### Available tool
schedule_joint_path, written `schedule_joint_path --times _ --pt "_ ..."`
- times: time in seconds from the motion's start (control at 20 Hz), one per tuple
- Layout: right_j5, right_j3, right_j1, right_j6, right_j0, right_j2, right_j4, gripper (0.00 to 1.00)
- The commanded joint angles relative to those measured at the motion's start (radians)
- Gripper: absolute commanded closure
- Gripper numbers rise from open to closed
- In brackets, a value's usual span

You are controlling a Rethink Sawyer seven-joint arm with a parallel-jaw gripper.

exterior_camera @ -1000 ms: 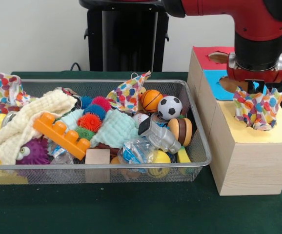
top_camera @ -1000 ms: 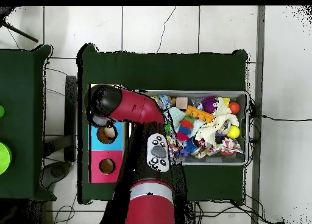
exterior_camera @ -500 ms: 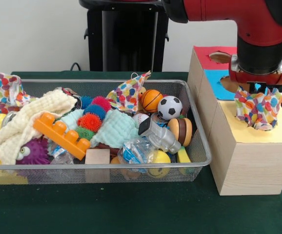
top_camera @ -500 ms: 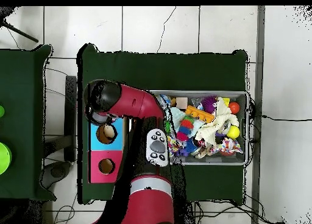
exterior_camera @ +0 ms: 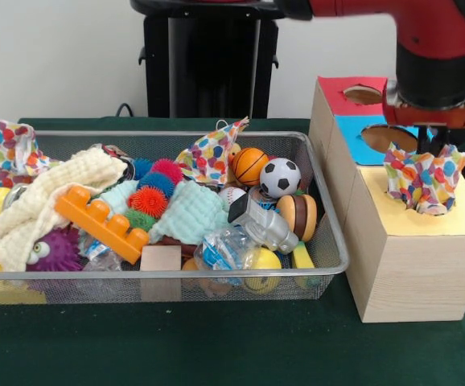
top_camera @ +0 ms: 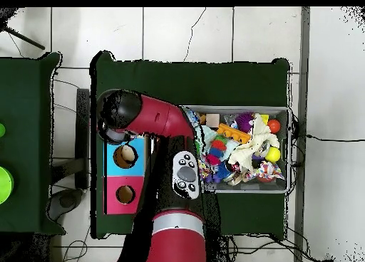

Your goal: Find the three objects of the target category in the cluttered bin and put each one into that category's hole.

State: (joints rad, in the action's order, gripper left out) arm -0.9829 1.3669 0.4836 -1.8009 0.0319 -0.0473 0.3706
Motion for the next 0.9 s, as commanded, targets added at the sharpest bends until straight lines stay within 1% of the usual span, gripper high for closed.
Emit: schedule_joint_path --times 0.05,0.4,0.45,0.6,0.9 --pt "-0.157 0.01 0.128 -0.132 -0.067 0.062 0.028 1.0" --pt "-0.162 -0.031 0.107 -0.142 -0.074 0.064 0.004 1.0" --pt "-0.153 -0.036 0.098 -0.136 -0.075 0.063 -0.004 1.0" --pt "-0.09 -0.019 0.068 -0.111 -0.081 0.062 -0.022 1.0" --pt "-0.043 -0.038 0.024 -0.124 -0.073 0.057 -0.035 1.0"
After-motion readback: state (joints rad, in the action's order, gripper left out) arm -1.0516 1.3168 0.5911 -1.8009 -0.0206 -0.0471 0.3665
